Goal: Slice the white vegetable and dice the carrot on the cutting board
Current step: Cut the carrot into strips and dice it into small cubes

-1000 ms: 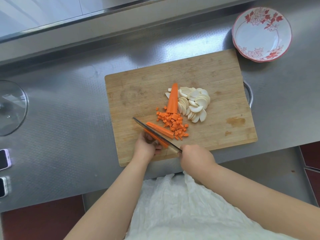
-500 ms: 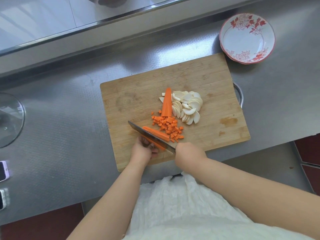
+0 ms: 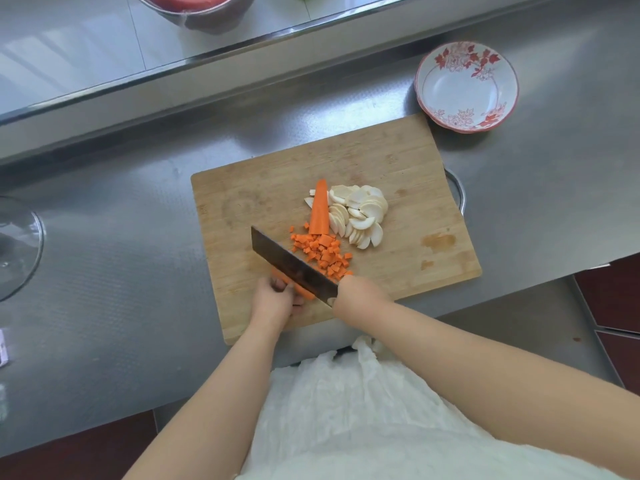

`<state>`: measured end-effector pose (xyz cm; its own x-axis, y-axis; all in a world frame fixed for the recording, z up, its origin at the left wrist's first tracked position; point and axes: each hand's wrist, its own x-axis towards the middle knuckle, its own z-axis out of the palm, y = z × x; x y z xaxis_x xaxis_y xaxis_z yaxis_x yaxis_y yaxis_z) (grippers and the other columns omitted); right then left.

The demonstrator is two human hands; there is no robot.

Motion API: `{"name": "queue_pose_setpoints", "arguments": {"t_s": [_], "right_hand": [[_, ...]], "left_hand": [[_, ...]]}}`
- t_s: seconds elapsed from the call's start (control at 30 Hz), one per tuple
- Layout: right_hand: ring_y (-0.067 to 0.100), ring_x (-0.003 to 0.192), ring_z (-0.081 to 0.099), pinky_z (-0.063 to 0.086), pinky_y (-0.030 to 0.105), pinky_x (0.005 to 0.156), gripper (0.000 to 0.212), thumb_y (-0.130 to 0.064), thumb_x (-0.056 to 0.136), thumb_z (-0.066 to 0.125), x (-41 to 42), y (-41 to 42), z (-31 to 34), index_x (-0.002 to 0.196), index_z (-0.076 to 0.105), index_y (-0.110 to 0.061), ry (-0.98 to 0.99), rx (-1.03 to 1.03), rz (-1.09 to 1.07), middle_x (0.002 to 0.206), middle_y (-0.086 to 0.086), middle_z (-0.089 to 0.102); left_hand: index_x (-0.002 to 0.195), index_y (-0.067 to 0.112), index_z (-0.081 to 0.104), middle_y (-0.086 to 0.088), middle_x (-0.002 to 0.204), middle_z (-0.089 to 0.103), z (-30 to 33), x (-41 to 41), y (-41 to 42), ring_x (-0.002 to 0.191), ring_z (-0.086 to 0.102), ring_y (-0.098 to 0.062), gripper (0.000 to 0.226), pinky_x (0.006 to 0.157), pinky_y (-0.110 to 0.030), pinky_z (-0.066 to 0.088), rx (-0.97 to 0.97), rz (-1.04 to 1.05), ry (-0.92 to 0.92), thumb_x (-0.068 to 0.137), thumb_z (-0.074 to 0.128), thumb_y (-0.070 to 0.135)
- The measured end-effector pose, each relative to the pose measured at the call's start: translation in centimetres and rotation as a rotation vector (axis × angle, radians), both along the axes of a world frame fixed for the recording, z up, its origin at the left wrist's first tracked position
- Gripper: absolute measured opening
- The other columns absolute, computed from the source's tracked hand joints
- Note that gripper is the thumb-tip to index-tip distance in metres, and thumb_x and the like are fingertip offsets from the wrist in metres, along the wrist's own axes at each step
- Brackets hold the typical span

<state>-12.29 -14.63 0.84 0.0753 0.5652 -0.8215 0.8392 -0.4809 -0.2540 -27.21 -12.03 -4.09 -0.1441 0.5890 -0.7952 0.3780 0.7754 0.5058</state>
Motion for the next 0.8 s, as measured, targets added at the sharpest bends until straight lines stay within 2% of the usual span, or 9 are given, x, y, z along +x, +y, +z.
{"name": "queue_pose_setpoints", "arguments": {"t_s": [0.17, 0.3, 0.43, 0.5, 0.57, 0.63, 0.67, 0.73, 0.8], "right_hand": [[0.029, 0.088, 0.061, 0.049, 0.032, 0.07, 0.026, -0.033, 0.095, 0.05, 0.8, -0.6, -0.7, 0.104, 0.06, -0.01, 0.011, 0.092, 0.017, 0.1, 0.01, 0.065], [0.026, 0.072, 0.051, 0.039, 0.028, 0.058, 0.021, -0.025, 0.098, 0.044, 1.3, -2.0, -0.4, 0.099, 0.06, -0.012, -0.061, 0.215, 0.135, 0.095, 0.01, 0.065], [0.026, 0.072, 0.047, 0.023, 0.027, 0.045, 0.021, -0.023, 0.1, 0.04, 1.5, -2.8, -0.1, 0.104, 0.057, -0.013, -0.083, 0.3, 0.209, 0.096, 0.009, 0.064], [0.028, 0.073, 0.051, 0.021, 0.027, 0.044, 0.02, -0.021, 0.099, 0.04, 1.4, -3.1, -0.1, 0.104, 0.058, -0.012, -0.093, 0.321, 0.227, 0.096, 0.01, 0.064], [0.03, 0.081, 0.058, 0.025, 0.028, 0.047, 0.019, -0.017, 0.098, 0.04, 1.1, -3.3, -0.2, 0.104, 0.058, -0.012, -0.093, 0.325, 0.227, 0.097, 0.009, 0.064], [0.029, 0.087, 0.061, 0.031, 0.028, 0.054, 0.019, -0.013, 0.096, 0.041, 0.8, -3.5, -0.3, 0.106, 0.057, -0.013, -0.096, 0.313, 0.231, 0.1, 0.008, 0.064], [0.029, 0.089, 0.061, 0.031, 0.029, 0.055, 0.019, -0.012, 0.096, 0.041, 0.6, -3.5, -0.3, 0.108, 0.056, -0.013, -0.1, 0.308, 0.239, 0.101, 0.007, 0.064], [0.03, 0.09, 0.062, 0.03, 0.028, 0.054, 0.019, -0.01, 0.095, 0.042, 0.4, -3.7, -0.3, 0.109, 0.055, -0.013, -0.113, 0.312, 0.257, 0.102, 0.007, 0.065], [0.03, 0.091, 0.062, 0.031, 0.029, 0.056, 0.02, -0.009, 0.095, 0.043, 0.1, -3.8, -0.1, 0.111, 0.054, -0.012, -0.13, 0.321, 0.274, 0.103, 0.008, 0.065]], "left_hand": [[0.094, 0.015, 0.044, -0.011, 0.079, 0.071, -0.6, -0.2, -0.1, 0.058, 0.067, -0.018, 0.006, 0.053, -0.029, 0.05, 0.008, -0.003, 0.021, 0.098, 0.048, 0.013], [0.09, 0.016, 0.045, -0.013, 0.083, 0.069, -0.8, -0.2, -0.8, 0.06, 0.066, -0.018, 0.012, 0.058, -0.031, 0.052, 0.05, 0.063, -0.033, 0.098, 0.047, 0.007], [0.091, 0.018, 0.047, -0.011, 0.087, 0.071, 0.1, -0.4, -0.9, 0.064, 0.069, -0.02, 0.01, 0.072, -0.037, 0.055, 0.024, 0.076, -0.123, 0.098, 0.052, 0.013], [0.095, 0.017, 0.049, -0.011, 0.092, 0.071, 0.8, -1.1, -0.2, 0.068, 0.068, -0.023, 0.006, 0.071, -0.035, 0.053, -0.006, 0.056, -0.109, 0.1, 0.048, 0.016], [0.099, 0.014, 0.052, -0.012, 0.097, 0.07, 1.5, -2.5, 0.9, 0.067, 0.065, -0.019, 0.011, 0.064, -0.031, 0.049, 0.111, 0.098, 0.024, 0.102, 0.043, 0.018], [0.102, 0.012, 0.054, -0.014, 0.103, 0.07, 3.1, -4.1, 2.5, 0.071, 0.062, -0.014, 0.014, 0.073, -0.034, 0.05, 0.362, 0.182, 0.142, 0.101, 0.042, 0.02], [0.102, 0.013, 0.055, -0.011, 0.104, 0.069, 4.2, -4.6, 3.3, 0.077, 0.062, -0.014, 0.015, 0.078, -0.034, 0.049, 0.502, 0.15, 0.206, 0.1, 0.043, 0.022], [0.1, 0.017, 0.059, -0.001, 0.101, 0.068, 6.8, -4.5, 5.3, 0.087, 0.06, -0.014, 0.016, 0.08, -0.03, 0.046, 0.728, -0.11, 0.338, 0.098, 0.046, 0.026], [0.098, 0.018, 0.063, 0.005, 0.093, 0.063, 9.1, -2.5, 7.2, 0.085, 0.057, -0.013, 0.018, 0.075, -0.029, 0.044, 0.735, -0.511, 0.338, 0.097, 0.049, 0.029]]}}
